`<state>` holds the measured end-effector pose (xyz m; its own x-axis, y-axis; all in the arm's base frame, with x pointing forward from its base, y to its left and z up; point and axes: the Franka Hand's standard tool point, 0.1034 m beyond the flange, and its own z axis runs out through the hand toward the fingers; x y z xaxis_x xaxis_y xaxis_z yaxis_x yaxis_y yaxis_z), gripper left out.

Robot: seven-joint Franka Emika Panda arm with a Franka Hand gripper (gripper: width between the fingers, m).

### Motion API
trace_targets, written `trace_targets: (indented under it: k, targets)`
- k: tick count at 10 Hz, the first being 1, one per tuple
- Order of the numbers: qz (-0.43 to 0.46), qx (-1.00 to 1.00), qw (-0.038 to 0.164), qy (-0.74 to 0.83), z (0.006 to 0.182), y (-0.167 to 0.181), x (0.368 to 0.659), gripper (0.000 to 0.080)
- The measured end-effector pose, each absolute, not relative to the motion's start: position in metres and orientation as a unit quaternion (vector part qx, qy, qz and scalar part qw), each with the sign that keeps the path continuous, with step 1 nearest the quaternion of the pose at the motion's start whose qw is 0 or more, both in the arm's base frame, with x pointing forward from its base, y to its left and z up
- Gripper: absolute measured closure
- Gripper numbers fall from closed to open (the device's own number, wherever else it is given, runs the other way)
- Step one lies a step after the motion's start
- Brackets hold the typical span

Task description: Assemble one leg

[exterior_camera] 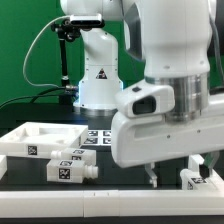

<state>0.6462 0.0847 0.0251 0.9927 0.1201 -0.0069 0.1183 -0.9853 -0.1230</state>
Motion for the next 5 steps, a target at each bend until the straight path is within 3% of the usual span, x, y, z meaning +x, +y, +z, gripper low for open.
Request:
trace_targets:
  k: [5]
  targets:
    - [-0.020,-0.994,0.059,-0.087,0.0248,0.0794,0.6476,0.0150]
